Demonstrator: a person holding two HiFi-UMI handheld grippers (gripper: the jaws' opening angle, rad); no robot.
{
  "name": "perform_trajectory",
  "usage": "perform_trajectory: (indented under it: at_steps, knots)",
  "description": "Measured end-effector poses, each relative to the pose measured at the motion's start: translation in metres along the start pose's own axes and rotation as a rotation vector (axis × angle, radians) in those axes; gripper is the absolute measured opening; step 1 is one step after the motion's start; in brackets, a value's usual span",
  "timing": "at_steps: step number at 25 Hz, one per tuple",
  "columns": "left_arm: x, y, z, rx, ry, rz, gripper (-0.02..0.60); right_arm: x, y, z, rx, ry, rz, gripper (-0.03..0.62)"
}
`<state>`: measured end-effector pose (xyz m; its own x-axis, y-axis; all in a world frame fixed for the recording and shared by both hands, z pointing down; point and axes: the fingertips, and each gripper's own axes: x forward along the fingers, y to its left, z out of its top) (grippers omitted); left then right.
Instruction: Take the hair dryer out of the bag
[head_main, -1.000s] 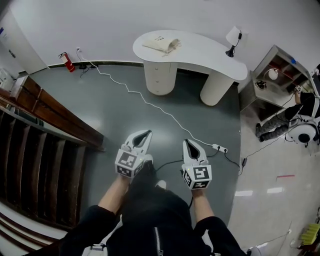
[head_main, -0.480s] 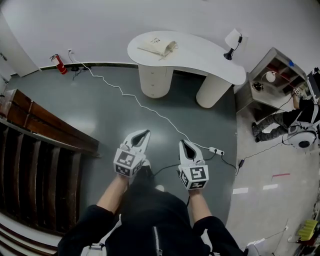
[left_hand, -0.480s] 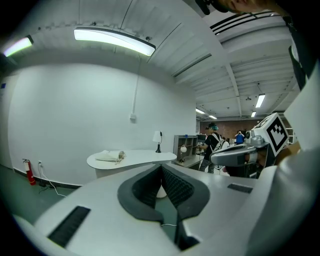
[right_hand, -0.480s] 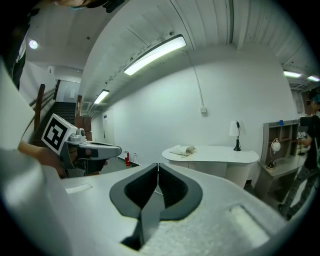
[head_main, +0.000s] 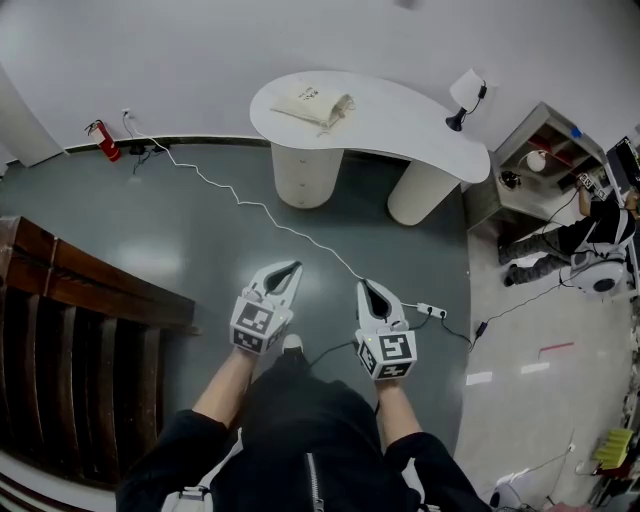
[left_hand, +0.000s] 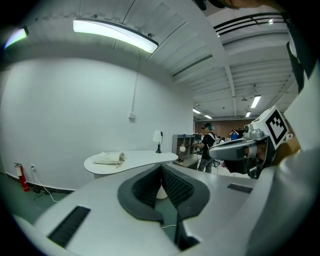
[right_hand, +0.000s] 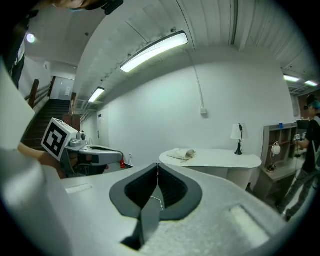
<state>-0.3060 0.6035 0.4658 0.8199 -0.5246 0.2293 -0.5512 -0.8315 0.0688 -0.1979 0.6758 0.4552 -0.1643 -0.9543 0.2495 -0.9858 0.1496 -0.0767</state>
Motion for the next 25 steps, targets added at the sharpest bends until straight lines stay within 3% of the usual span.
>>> perform_trajectory:
  at_steps: [6,14,25]
  knots:
    - [0.009,0.028,0.002,0.027,-0.003,-0.029,0.012,0.023,0.009,0.006,0.004,0.003,-0.034,0.005]
    - [0.022,0.046,0.002,0.008,0.000,-0.055,0.012,0.041,0.009,0.005,0.016,0.026,-0.055,0.005]
    - [0.043,0.071,0.003,-0.010,0.010,-0.023,0.012,0.084,0.002,0.015,0.013,0.028,-0.013,0.005]
